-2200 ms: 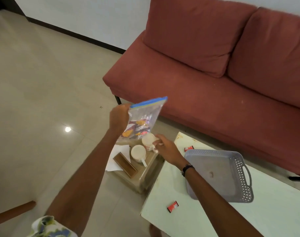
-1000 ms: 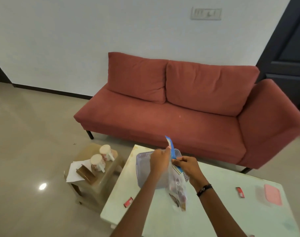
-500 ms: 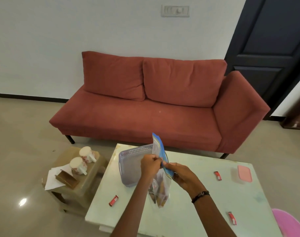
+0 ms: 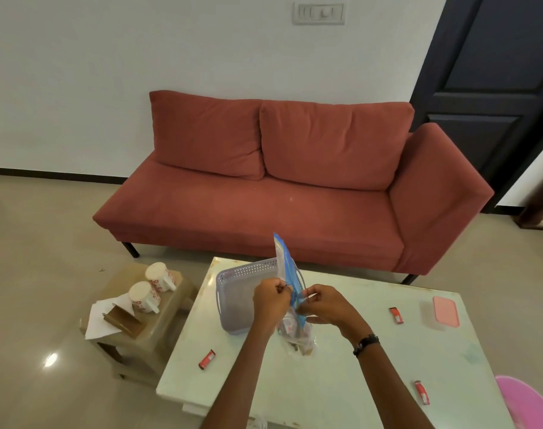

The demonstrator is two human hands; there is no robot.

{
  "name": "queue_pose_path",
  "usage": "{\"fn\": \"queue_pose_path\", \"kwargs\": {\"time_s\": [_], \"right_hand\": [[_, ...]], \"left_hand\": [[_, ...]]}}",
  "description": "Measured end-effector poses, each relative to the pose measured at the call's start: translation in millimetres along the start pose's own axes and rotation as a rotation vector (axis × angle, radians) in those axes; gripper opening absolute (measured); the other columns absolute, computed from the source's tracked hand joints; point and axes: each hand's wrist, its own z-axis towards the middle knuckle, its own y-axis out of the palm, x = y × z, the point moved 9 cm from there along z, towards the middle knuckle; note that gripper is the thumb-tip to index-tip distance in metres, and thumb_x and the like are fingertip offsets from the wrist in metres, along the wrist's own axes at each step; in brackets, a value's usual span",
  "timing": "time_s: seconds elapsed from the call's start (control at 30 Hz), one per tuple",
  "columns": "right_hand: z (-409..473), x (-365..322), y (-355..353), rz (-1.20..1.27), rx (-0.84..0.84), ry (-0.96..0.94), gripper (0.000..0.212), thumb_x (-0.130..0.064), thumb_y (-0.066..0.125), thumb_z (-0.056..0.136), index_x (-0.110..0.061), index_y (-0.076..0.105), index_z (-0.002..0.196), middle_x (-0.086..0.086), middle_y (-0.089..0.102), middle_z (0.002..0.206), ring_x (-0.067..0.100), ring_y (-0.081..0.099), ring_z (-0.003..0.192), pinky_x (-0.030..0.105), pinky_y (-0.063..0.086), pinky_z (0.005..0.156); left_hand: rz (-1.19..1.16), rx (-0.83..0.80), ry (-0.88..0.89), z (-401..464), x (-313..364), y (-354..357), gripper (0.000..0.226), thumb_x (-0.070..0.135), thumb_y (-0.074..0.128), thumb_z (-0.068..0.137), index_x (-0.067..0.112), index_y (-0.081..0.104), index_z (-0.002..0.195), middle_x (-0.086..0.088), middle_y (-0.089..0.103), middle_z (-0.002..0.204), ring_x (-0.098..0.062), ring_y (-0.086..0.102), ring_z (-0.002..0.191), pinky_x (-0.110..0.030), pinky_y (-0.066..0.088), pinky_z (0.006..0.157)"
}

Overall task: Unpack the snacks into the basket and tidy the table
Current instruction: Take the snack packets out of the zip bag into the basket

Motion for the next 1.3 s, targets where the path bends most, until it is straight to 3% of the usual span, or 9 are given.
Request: {"fn": "queue_pose_path", "kwargs": {"time_s": [0.1,0.3,0.47,0.53,0.67,0.77,0.97,1.1,1.3], "right_hand": [[1,-2,-4,-0.232,0.042,-0.002,0.004,-0.010,0.070,0.075,-0.010,0.067,0.078,0.009,0.071,0.085,0.022,0.071,0.080,0.029,0.060,0.074],[3,-14,-7,-0.269,0.118,-0.194,0.015,-0.006,0.068,0.079,-0.015,0.061,0.070,0.002,0.064,0.081,0.019,0.062,0.078,0.034,0.055,0.079],[7,-10,-7,-0.189,0.197,-0.198,0.014,0.004,0.061,0.079,-0.009,0.062,0.079,0.005,0.063,0.083,0.018,0.060,0.077,0.026,0.052,0.071],[10,-7,-5,-0.142,0.199,-0.190,0.010,0.004,0.061,0.080,-0.006,0.063,0.084,0.008,0.064,0.085,0.016,0.061,0.074,0.017,0.050,0.064],[13,1,-2,-0.006,0.178,-0.146,0.006,-0.003,0.065,0.082,-0.008,0.062,0.081,0.007,0.066,0.083,0.009,0.062,0.068,0.011,0.047,0.058],[14,0,-1,0.037,0.123,-0.111,0.013,-0.007,0.065,0.081,-0.014,0.063,0.070,0.001,0.066,0.072,0.010,0.063,0.068,0.017,0.052,0.065],[1,-6,16,0.108,-0.260,-0.001,0.025,-0.016,0.045,0.091,-0.015,0.059,0.071,-0.004,0.059,0.064,0.003,0.051,0.052,0.013,0.045,0.056],[2,-10,16,0.230,-0.172,-0.119,0.028,-0.017,0.041,0.096,-0.014,0.054,0.072,-0.005,0.051,0.064,0.005,0.041,0.057,0.016,0.040,0.060],[4,-6,20,0.594,0.014,-0.114,0.031,-0.008,0.038,0.093,-0.014,0.045,0.064,-0.005,0.043,0.051,0.003,0.038,0.044,0.014,0.040,0.047]], "left_hand": [[-0.029,-0.014,-0.026,0,-5,7,0.020,0.015,0.060,0.089,-0.003,0.067,0.084,-0.021,0.071,0.091,-0.030,0.069,0.085,-0.041,0.058,0.082],[-0.006,-0.127,-0.096,7,-9,17,0.011,0.013,0.059,0.088,0.003,0.059,0.094,-0.018,0.067,0.102,-0.029,0.068,0.090,-0.040,0.059,0.081],[-0.003,-0.360,-0.256,-6,-20,39,0.015,0.029,0.056,0.090,0.014,0.052,0.087,-0.003,0.063,0.080,-0.009,0.061,0.058,-0.016,0.054,0.055],[0.077,-0.339,-0.210,-6,-16,37,0.023,0.031,0.049,0.094,0.009,0.057,0.093,-0.004,0.063,0.078,-0.010,0.061,0.057,-0.014,0.052,0.054],[0.162,-0.242,-0.057,-1,-9,33,0.032,0.025,0.039,0.097,0.000,0.059,0.095,-0.013,0.059,0.086,-0.022,0.057,0.076,-0.037,0.055,0.081],[0.135,-0.238,0.035,-1,-6,34,0.027,0.020,0.039,0.098,0.002,0.056,0.090,-0.012,0.056,0.085,-0.020,0.052,0.076,-0.032,0.048,0.070],[-0.054,-0.242,0.120,2,0,32,0.023,0.014,0.040,0.095,0.007,0.048,0.075,-0.007,0.047,0.067,-0.013,0.041,0.060,-0.025,0.038,0.059],[-0.193,-0.230,0.070,3,-6,35,0.026,0.014,0.040,0.096,0.011,0.047,0.071,-0.003,0.044,0.062,-0.013,0.037,0.056,-0.026,0.033,0.054],[-0.586,-0.041,-0.187,7,-26,36,0.029,0.014,0.039,0.097,0.014,0.051,0.070,-0.005,0.054,0.065,-0.015,0.050,0.060,-0.024,0.045,0.057]]}}
